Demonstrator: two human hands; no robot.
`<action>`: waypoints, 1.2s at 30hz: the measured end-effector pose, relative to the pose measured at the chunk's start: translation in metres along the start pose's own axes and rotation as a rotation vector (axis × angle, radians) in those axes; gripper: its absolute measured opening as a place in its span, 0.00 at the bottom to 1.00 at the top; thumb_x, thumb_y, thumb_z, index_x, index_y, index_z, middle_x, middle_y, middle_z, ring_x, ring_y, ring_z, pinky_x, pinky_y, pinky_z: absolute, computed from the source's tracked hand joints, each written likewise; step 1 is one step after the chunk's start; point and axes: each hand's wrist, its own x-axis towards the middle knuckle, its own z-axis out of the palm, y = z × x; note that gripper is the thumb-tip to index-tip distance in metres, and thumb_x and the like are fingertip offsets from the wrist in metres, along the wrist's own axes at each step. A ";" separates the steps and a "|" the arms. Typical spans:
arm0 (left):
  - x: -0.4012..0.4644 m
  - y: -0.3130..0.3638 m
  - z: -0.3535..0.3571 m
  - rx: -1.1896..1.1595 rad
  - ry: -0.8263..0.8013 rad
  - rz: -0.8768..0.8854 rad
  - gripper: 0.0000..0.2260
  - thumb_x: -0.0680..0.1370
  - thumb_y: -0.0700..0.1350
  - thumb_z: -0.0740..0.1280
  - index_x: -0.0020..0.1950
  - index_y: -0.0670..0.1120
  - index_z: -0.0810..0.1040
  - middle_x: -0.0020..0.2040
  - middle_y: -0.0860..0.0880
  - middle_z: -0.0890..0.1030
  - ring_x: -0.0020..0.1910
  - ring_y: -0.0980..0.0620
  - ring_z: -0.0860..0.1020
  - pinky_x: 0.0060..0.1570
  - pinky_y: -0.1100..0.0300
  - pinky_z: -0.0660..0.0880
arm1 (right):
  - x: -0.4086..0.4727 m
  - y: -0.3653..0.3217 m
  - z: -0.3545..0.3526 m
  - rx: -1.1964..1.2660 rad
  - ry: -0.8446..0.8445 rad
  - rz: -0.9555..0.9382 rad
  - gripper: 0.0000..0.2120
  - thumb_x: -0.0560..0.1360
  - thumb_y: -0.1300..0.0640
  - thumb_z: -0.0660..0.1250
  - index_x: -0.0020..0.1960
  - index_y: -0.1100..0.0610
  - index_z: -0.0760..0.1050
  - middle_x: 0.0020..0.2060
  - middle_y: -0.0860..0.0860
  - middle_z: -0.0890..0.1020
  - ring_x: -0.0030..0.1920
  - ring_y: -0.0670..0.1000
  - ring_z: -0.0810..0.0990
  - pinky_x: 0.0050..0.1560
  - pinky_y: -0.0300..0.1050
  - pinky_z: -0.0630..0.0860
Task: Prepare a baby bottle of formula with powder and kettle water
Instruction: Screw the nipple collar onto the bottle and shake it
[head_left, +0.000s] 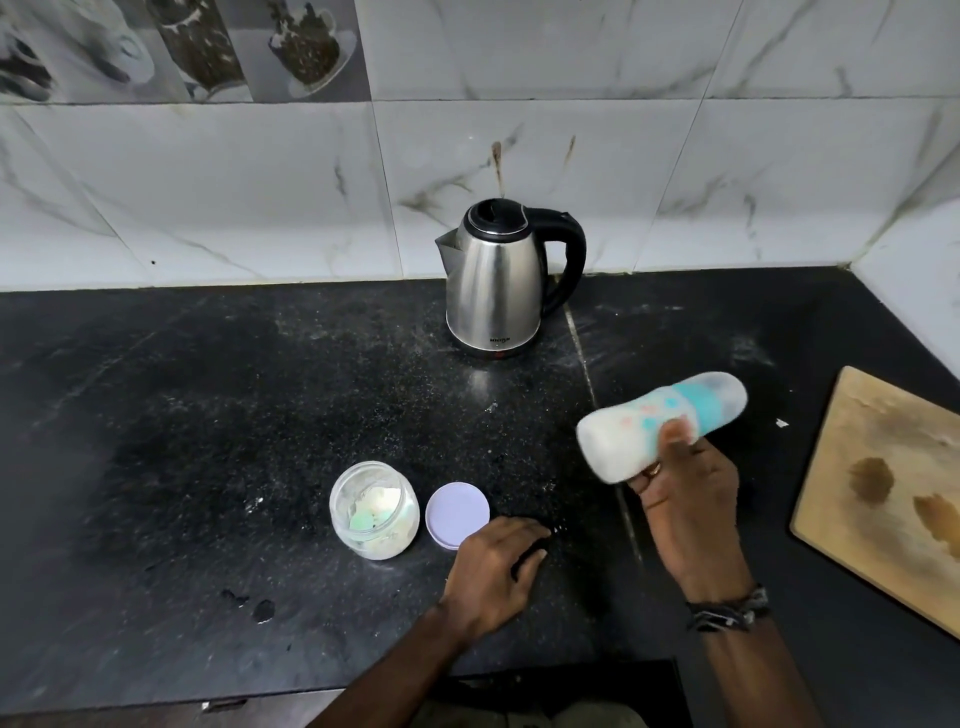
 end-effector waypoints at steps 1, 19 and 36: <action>0.000 0.001 0.000 0.000 -0.003 -0.001 0.10 0.78 0.42 0.73 0.59 0.46 0.84 0.56 0.51 0.86 0.54 0.51 0.83 0.56 0.61 0.78 | 0.000 -0.002 0.001 -0.116 -0.007 -0.006 0.24 0.64 0.45 0.78 0.53 0.58 0.81 0.46 0.50 0.88 0.48 0.49 0.87 0.47 0.48 0.85; -0.001 -0.001 0.001 -0.013 -0.040 -0.023 0.11 0.79 0.44 0.72 0.61 0.48 0.83 0.57 0.53 0.85 0.54 0.53 0.82 0.56 0.65 0.76 | -0.002 0.004 0.008 -0.164 -0.102 -0.002 0.28 0.56 0.37 0.83 0.46 0.55 0.86 0.43 0.51 0.88 0.44 0.49 0.87 0.43 0.45 0.83; 0.000 -0.002 -0.001 -0.018 -0.038 -0.017 0.11 0.78 0.43 0.73 0.60 0.48 0.84 0.56 0.52 0.86 0.53 0.53 0.82 0.56 0.67 0.74 | -0.005 0.007 0.011 -0.102 -0.082 0.038 0.34 0.52 0.34 0.84 0.48 0.57 0.86 0.46 0.57 0.88 0.46 0.56 0.87 0.48 0.56 0.85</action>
